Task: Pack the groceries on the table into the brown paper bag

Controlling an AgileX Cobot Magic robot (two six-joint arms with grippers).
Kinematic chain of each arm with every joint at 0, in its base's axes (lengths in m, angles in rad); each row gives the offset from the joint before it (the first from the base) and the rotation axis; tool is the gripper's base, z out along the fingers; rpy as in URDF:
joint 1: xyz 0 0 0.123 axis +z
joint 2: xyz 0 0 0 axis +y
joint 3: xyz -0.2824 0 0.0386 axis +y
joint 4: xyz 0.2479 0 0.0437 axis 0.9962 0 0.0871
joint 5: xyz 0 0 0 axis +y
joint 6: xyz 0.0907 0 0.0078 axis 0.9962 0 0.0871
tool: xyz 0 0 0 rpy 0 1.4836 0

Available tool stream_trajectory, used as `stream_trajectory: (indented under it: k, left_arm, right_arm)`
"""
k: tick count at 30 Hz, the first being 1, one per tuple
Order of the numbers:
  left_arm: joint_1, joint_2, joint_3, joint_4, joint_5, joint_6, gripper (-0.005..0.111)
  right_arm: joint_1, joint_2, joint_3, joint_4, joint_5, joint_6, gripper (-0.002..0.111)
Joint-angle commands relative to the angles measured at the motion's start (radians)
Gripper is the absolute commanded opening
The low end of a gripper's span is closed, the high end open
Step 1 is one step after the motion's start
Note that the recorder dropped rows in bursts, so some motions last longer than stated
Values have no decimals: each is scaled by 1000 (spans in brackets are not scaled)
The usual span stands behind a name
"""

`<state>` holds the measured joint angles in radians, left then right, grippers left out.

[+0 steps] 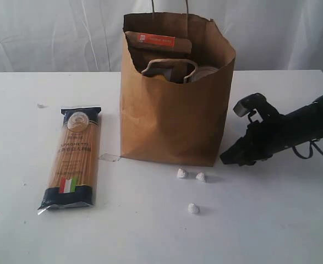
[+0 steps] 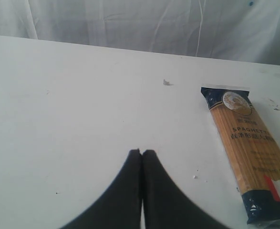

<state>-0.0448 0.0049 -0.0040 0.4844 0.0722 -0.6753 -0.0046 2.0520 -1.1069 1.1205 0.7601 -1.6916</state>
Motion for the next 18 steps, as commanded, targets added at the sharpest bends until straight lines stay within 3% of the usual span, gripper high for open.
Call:
stream_trajectory:
  k: [1,9,18]
  left_arm:
    - [2,-5,4,3,4,0,0]
    - [2,-5,4,3,4,0,0]
    - [2,-5,4,3,4,0,0]
  right_arm:
    - [-4,4,3,11,1,-13,26]
    - [-4,4,3,5,20,-11,0]
    - [-5,-3,3,-10,22,128,0]
